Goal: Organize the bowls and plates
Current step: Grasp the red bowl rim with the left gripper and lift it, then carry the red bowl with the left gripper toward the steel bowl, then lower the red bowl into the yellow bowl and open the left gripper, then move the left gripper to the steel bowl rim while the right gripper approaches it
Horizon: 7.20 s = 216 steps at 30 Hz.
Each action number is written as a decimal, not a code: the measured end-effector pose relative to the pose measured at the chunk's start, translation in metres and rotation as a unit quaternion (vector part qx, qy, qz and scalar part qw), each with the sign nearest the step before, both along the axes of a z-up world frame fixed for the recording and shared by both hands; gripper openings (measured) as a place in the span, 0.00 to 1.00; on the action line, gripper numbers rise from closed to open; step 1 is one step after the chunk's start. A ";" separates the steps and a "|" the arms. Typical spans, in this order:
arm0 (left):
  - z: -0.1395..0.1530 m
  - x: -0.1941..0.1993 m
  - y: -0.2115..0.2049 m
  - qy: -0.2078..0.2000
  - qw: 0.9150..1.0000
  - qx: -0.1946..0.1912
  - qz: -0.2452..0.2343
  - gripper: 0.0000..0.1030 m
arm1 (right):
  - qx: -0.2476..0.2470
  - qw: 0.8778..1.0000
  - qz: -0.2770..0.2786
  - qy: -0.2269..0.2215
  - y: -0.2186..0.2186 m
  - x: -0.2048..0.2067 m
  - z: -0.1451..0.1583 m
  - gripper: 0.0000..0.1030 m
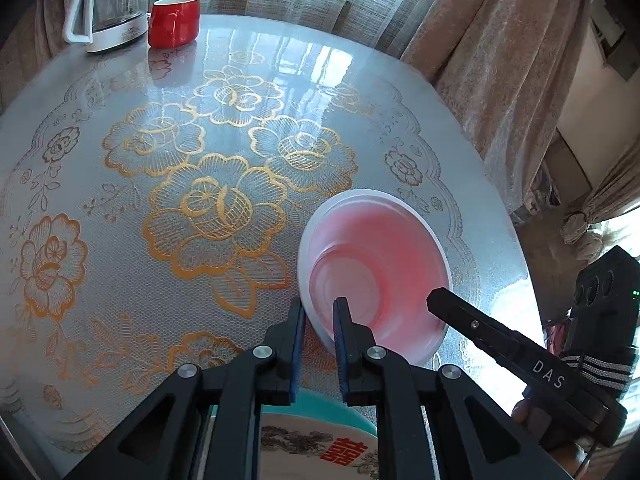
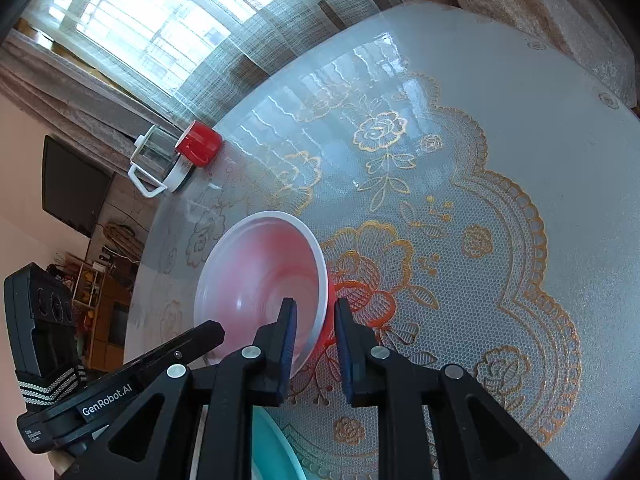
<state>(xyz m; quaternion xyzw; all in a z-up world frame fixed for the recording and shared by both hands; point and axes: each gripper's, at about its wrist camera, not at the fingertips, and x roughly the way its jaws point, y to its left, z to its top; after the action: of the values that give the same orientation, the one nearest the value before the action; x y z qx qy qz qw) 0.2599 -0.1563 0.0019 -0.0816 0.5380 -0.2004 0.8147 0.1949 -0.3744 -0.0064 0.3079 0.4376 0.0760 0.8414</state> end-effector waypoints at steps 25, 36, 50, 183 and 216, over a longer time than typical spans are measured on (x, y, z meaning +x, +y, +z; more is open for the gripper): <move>0.036 -0.040 0.033 -0.084 0.996 -0.013 0.004 0.14 | -0.016 0.999 0.002 -0.033 0.035 -0.014 0.021 0.19; 0.061 -0.084 0.080 -0.125 0.991 -0.021 0.037 0.14 | -0.018 0.996 0.038 -0.076 0.076 -0.035 0.049 0.19; 0.063 -0.142 0.159 -0.145 0.985 -0.021 0.092 0.14 | -0.017 0.989 0.116 -0.093 0.150 -0.057 0.055 0.18; 0.006 -0.198 0.322 -0.114 0.965 0.065 0.226 0.16 | -0.175 0.935 0.301 -0.072 0.339 -0.068 0.025 0.20; 0.011 -0.233 0.337 -0.124 0.954 0.051 0.266 0.18 | -0.149 0.951 0.258 -0.084 0.298 -0.100 0.023 0.27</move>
<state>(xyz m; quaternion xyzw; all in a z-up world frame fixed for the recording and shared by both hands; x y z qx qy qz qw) 0.0273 0.1803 0.0132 -0.1549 0.4007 0.0429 0.9020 0.0946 -0.0767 0.0163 0.0481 0.4358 0.2499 0.8633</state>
